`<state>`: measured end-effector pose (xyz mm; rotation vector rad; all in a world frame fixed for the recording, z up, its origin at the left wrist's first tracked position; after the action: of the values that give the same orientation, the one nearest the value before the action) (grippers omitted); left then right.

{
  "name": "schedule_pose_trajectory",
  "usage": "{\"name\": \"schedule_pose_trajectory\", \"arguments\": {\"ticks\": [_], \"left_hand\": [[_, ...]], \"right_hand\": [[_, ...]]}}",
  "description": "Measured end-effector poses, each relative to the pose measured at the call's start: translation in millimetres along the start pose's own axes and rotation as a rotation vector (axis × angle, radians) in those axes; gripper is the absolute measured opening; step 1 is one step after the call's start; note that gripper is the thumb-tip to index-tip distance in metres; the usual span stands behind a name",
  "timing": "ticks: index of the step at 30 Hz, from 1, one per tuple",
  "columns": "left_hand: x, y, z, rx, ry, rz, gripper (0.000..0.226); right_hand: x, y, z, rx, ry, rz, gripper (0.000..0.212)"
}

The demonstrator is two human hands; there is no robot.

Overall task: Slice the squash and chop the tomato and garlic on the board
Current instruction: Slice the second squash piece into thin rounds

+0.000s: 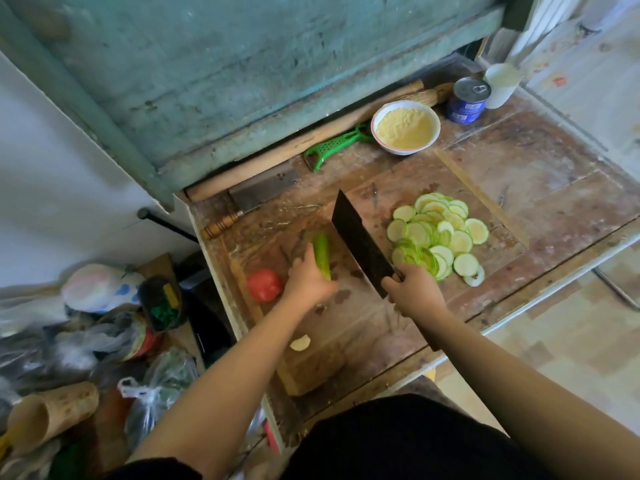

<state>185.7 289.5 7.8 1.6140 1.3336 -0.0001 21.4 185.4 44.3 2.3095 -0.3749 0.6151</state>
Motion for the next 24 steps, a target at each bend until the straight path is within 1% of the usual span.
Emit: {"name": "schedule_pose_trajectory", "arguments": {"ticks": [3, 6, 8, 12, 14, 16, 18, 20, 22, 24], "left_hand": [[-7, -4, 2, 0.058, -0.067, 0.083, 0.108], [-17, -12, 3, 0.141, -0.164, 0.186, 0.109], [-24, -16, 4, 0.183, -0.232, 0.285, 0.106], [-25, -18, 5, 0.200, -0.322, 0.495, 0.090], [-25, -17, 6, 0.180, -0.358, 0.520, 0.080], [-28, -16, 9, 0.123, -0.421, 0.490, 0.066], [-32, -19, 10, 0.083, -0.507, 0.452, 0.058], [-34, -26, 9, 0.089, -0.556, 0.415, 0.056], [-34, -31, 7, 0.099, -0.560, 0.418, 0.058], [-34, -34, 7, 0.087, -0.576, 0.481, 0.058]], "right_hand": [[-7, 10, 4, -0.052, -0.011, -0.039, 0.023], [-12, 21, 7, -0.086, -0.037, -0.021, 0.020], [-13, 26, 11, -0.092, -0.045, -0.007, 0.016], [-10, 19, 9, -0.090, 0.007, -0.019, 0.018], [-10, 13, 9, -0.090, 0.042, -0.078, 0.019], [-10, 6, 10, -0.094, 0.067, -0.163, 0.012], [-9, 2, 11, -0.083, 0.094, -0.216, 0.029], [-7, 0, 12, -0.040, 0.100, -0.241, 0.042], [-6, 0, 15, -0.003, 0.072, -0.226, 0.047], [-6, -1, 18, -0.025, 0.074, -0.240, 0.044]]}}
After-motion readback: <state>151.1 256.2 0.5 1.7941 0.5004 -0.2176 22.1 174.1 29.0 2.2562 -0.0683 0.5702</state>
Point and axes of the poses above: each hand's wrist, its own z-axis towards the middle knuckle, its own y-axis out of the back of the hand, x = y × z, the point moved 3 cm from there along z, towards the middle knuckle, and after that the axes turned 10 degrees about -y, right-handed, at the moved point
